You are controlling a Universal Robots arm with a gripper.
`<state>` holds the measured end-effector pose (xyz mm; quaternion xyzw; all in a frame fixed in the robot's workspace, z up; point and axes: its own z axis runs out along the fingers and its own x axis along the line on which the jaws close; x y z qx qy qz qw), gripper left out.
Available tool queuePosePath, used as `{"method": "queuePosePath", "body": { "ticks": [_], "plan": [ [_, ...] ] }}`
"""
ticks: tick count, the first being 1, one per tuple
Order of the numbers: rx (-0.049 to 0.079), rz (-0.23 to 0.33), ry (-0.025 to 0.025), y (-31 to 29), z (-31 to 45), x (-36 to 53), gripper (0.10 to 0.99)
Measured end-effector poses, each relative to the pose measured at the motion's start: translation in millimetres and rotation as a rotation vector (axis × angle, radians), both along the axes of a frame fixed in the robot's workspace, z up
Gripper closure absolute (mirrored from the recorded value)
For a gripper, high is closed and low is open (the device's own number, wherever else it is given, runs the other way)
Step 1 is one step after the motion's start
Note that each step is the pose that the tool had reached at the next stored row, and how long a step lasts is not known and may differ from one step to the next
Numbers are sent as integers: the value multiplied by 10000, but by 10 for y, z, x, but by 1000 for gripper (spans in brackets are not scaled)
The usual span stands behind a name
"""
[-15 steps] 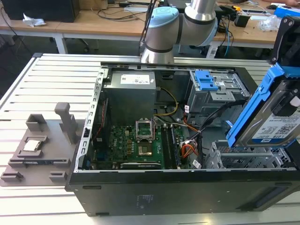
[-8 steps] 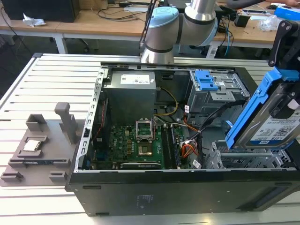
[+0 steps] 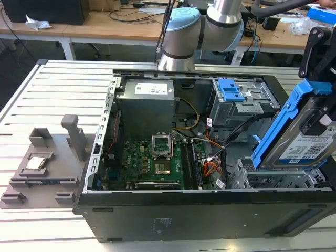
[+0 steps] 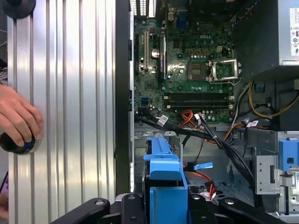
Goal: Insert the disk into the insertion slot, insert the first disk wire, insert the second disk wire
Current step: 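Insert the disk into the insertion slot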
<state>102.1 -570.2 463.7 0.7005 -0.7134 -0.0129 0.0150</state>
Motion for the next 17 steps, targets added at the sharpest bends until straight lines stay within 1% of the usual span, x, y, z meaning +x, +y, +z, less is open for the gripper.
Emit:
{"method": "queuePosePath", "body": {
  "ticks": [5,7,9,13,15,17],
  "plan": [
    [1,0,0,2,-65,0,725],
    [0,0,0,23,-96,0,725],
    [0,0,0,51,-115,1,725],
    [1,10,0,164,-138,24,725],
    [1,10,0,192,-154,31,725],
    [1,11,0,198,-178,35,725]
  ]
}}
